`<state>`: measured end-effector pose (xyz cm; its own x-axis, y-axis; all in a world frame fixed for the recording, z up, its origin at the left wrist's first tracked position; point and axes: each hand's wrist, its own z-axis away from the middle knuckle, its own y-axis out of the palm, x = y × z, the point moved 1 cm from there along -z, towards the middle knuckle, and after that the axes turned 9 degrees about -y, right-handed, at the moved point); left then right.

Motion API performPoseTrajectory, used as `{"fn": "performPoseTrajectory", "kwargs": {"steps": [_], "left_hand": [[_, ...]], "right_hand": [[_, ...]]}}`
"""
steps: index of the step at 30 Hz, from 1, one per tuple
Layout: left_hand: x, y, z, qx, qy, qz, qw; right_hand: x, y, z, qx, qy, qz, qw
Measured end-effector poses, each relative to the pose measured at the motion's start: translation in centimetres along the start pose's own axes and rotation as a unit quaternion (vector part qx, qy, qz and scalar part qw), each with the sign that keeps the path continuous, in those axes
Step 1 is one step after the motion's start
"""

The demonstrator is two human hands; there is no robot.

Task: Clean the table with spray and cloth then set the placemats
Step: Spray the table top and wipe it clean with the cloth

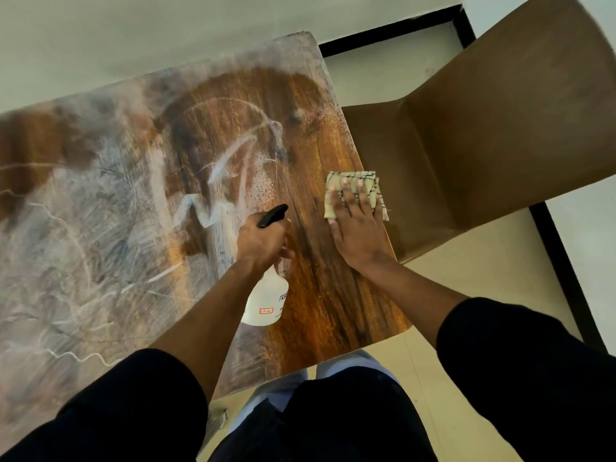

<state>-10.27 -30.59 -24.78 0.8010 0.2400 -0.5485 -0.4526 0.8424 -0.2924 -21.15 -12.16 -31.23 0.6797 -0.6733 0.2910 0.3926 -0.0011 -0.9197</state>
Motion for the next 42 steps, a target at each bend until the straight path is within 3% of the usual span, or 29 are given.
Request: {"fn": "performPoseTrajectory", "kwargs": {"steps": [5,12,17,23,28,38,42], "left_hand": [[-1.3,0.9,-1.1,0.007,-0.018,0.007,1.0],[-4.1,1.9,-2.8,-0.047,-0.008,0.028,0.998],[-6.5,2.0,-4.0,-0.066,0.013,0.034,0.997],[-8.2,2.1,-5.2,-0.031,0.0,0.038,0.999],[-8.4,2.3,-6.4,-0.029,-0.025,0.009,0.999],[-8.7,1.8,-6.3,0.0,-0.04,0.025,0.999],[-9.7,1.4,-6.8,-0.009,-0.029,0.037,0.999]], "right_hand": [[-2.1,0.2,1.5,0.018,-0.096,0.011,0.995],[-2.7,-1.9,-5.7,-0.018,0.038,-0.032,0.999],[-4.4,-3.5,-10.7,-0.021,0.036,-0.069,0.997],[-3.7,-1.4,-3.8,-0.057,0.031,-0.057,0.996],[-4.0,0.0,0.1,-0.043,0.033,-0.044,0.998],[-4.2,-5.7,-17.9,-0.009,0.02,-0.045,0.999],[-3.8,-5.8,-18.5,-0.018,0.023,-0.04,0.999]]}}
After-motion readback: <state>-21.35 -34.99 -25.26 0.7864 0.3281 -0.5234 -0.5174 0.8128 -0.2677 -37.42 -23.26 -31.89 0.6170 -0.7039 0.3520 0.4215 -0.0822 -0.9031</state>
